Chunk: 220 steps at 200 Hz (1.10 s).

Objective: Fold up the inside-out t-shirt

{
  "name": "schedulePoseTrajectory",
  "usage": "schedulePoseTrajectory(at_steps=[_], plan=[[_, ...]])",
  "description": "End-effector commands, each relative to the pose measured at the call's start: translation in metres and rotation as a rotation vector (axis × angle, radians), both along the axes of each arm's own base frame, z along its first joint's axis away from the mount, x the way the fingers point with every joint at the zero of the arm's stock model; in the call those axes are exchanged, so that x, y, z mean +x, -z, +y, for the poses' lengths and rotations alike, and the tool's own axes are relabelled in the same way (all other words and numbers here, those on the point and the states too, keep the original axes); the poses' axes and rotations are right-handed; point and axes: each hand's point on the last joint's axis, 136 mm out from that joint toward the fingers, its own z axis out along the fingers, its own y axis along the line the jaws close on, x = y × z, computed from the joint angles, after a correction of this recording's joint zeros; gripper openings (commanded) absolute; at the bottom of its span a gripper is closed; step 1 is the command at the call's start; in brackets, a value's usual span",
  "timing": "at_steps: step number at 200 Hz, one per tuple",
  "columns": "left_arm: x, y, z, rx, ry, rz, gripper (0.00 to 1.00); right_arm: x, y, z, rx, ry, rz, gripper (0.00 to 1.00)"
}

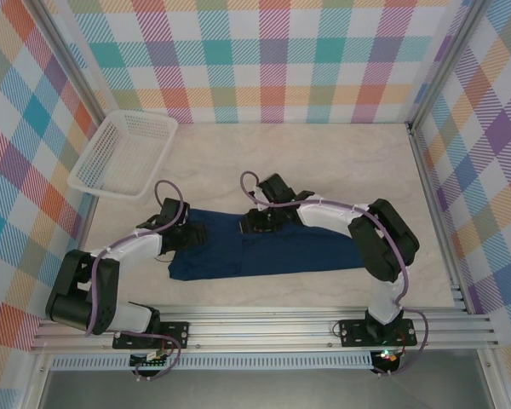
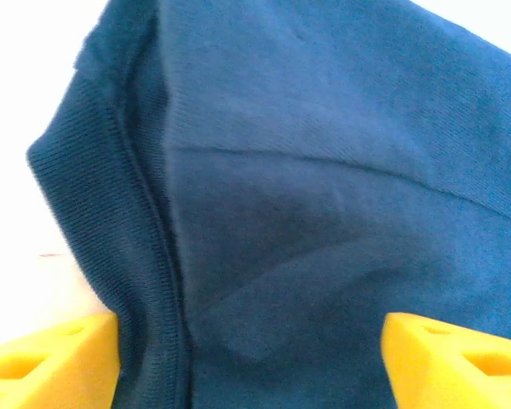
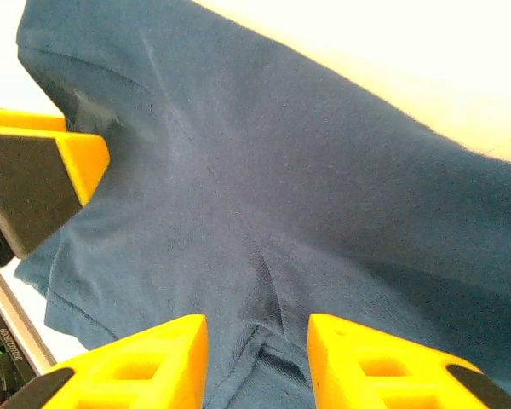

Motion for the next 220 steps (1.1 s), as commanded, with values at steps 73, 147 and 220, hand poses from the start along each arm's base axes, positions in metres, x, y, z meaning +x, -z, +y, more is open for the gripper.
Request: schedulePoseTrajectory(at_steps=[73,147,220], plan=[[-0.022,0.013,-0.049,-0.09,0.145,0.102,0.54,-0.006,-0.001,-0.007,-0.006,-0.01,0.006,0.36],[-0.011,0.016,-0.07,-0.185,0.158,0.087,0.05,-0.002,-0.009,-0.016,-0.015,0.006,-0.011,0.36],[0.003,-0.021,-0.003,0.078,-0.018,0.061,0.0,0.013,-0.036,-0.062,-0.064,0.073,-0.088,0.37]])
